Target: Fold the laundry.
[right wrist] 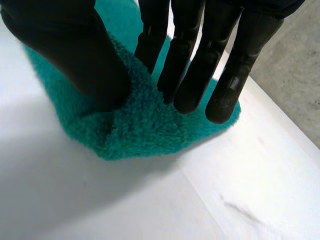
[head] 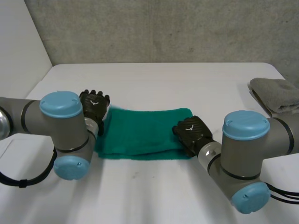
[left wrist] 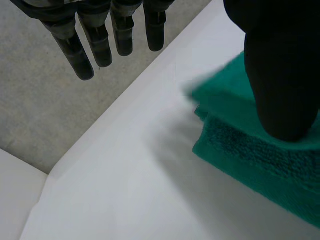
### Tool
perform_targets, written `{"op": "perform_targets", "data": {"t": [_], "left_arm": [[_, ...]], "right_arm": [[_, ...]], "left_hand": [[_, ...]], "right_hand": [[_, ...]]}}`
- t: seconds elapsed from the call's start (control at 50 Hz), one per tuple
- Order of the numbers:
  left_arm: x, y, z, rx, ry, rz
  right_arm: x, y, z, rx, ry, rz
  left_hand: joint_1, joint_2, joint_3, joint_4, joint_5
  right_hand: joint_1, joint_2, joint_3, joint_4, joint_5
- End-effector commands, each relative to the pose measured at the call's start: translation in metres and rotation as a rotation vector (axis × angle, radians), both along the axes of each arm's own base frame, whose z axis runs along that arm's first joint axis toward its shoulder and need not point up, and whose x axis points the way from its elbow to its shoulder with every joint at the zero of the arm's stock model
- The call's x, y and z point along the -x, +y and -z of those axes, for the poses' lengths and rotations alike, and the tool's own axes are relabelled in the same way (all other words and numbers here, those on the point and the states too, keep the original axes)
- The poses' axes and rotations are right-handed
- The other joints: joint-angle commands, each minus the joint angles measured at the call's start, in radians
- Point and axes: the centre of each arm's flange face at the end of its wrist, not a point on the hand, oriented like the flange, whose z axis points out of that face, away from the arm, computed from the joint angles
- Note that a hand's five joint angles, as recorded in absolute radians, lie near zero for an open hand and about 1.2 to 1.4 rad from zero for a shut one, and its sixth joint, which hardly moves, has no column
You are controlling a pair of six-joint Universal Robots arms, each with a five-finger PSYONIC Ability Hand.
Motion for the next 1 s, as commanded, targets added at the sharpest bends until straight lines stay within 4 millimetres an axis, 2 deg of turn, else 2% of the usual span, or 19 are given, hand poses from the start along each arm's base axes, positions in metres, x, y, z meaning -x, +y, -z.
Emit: {"op": "perform_targets", "data": {"t": [0.02, 0.12, 0.26, 0.32, 0.34, 0.4, 0.48, 0.5, 0.56, 0.58, 0.62, 0.66, 0.7, 0.72, 0.74, 0.8, 0.88, 0.94, 1.0], "left_arm": [[0.003, 0.037, -0.022, -0.005, 0.022, 0.098], [-0.002, 0.059, -0.053, 0.03, 0.091, 0.143], [-0.009, 0.067, -0.079, 0.076, 0.154, 0.14], [-0.01, 0.068, -0.085, 0.091, 0.162, 0.139], [-0.01, 0.068, -0.087, 0.099, 0.167, 0.138], [-0.011, 0.067, -0.089, 0.104, 0.169, 0.135], [-0.012, 0.065, -0.09, 0.11, 0.171, 0.126], [-0.012, 0.064, -0.09, 0.113, 0.174, 0.121], [-0.015, 0.06, -0.091, 0.119, 0.177, 0.108], [-0.016, 0.059, -0.091, 0.118, 0.181, 0.103], [-0.016, 0.058, -0.092, 0.116, 0.195, 0.101], [-0.015, 0.058, -0.093, 0.111, 0.23, 0.099], [-0.014, 0.058, -0.094, 0.106, 0.254, 0.099], [-0.012, 0.057, -0.096, 0.101, 0.285, 0.102], [-0.012, 0.057, -0.097, 0.098, 0.299, 0.104], [-0.007, 0.057, -0.098, 0.078, 0.364, 0.112], [0.008, 0.065, -0.09, 0.03, 0.395, 0.163], [0.031, 0.086, -0.081, -0.019, 0.4, 0.26], [0.04, 0.097, -0.071, -0.056, 0.383, 0.293]], "right_arm": [[0.034, -0.004, -0.005, 0.045, 0.147, 0.046], [0.073, -0.017, -0.009, 0.071, 0.291, 0.106], [0.071, -0.026, -0.031, 0.178, 0.326, 0.098], [0.049, -0.019, -0.054, 0.267, 0.292, 0.054], [0.033, -0.012, -0.064, 0.306, 0.269, 0.011], [0.007, 0.004, -0.072, 0.349, 0.234, -0.066], [-0.034, 0.037, -0.062, 0.382, 0.214, -0.218], [-0.049, 0.055, -0.056, 0.396, 0.203, -0.29], [-0.067, 0.087, -0.045, 0.424, 0.202, -0.431], [-0.074, 0.107, -0.034, 0.436, 0.21, -0.534], [-0.076, 0.117, -0.025, 0.445, 0.217, -0.607], [-0.074, 0.12, -0.018, 0.432, 0.204, -0.651], [-0.072, 0.118, -0.019, 0.414, 0.178, -0.649], [-0.071, 0.114, -0.024, 0.399, 0.137, -0.624], [-0.07, 0.109, -0.029, 0.393, 0.113, -0.595], [-0.045, 0.056, -0.059, 0.318, -0.013, -0.351], [-0.017, 0.016, -0.075, 0.211, -0.151, -0.112], [-0.007, 0.003, -0.079, 0.093, -0.21, -0.034], [-0.009, 0.002, -0.076, -0.004, -0.217, -0.021]], "left_hand": [[-0.008, -0.004, -0.009, -0.004, -0.005], [-0.008, -0.004, -0.009, -0.004, -0.005], [-0.008, -0.004, -0.009, -0.004, -0.005], [-0.008, -0.004, -0.009, -0.004, -0.005], [-0.008, -0.004, -0.009, -0.004, -0.005], [-0.008, -0.004, -0.009, -0.004, -0.005], [-0.01, -0.007, -0.012, -0.007, -0.008], [-0.01, -0.007, -0.012, -0.007, -0.008], [-0.01, -0.007, -0.012, -0.007, -0.008], [-0.01, -0.007, -0.012, -0.007, -0.008], [-0.01, -0.007, -0.012, -0.007, -0.008], [-0.01, -0.007, -0.012, -0.007, -0.008], [-0.01, -0.007, -0.012, -0.007, -0.008], [-0.01, -0.007, -0.012, -0.007, -0.008], [-0.01, -0.007, -0.012, -0.007, -0.008], [-0.005, -0.001, -0.006, -0.001, -0.002], [-0.005, -0.001, -0.006, -0.001, -0.002], [-0.002, 0.002, -0.003, 0.002, 0.001], [0.004, 0.008, 0.003, 0.008, 0.007]], "right_hand": [[0.423, 0.224, 0.211, 0.208, 0.234], [0.423, 0.224, 0.211, 0.208, 0.234], [0.423, 0.224, 0.211, 0.208, 0.234], [0.423, 0.224, 0.211, 0.208, 0.234], [0.423, 0.224, 0.211, 0.208, 0.234], [0.423, 0.224, 0.211, 0.208, 0.234], [0.423, 0.224, 0.211, 0.208, 0.234], [0.423, 0.224, 0.211, 0.208, 0.234], [0.423, 0.224, 0.211, 0.208, 0.234], [0.423, 0.224, 0.211, 0.208, 0.234], [0.423, 0.224, 0.211, 0.208, 0.234], [0.059, -0.14, -0.153, -0.157, -0.13], [-0.317, -0.516, -0.528, -0.532, -0.505], [-0.65, -0.849, -0.862, -0.865, -0.839], [-0.752, -0.951, -0.964, -0.967, -0.941], [-0.799, -0.998, -1.01, -1.014, -0.987], [-0.799, -0.998, -1.01, -1.014, -0.987], [-0.799, -0.998, -1.01, -1.014, -0.987], [-0.799, -0.998, -1.01, -1.014, -0.987]]}}
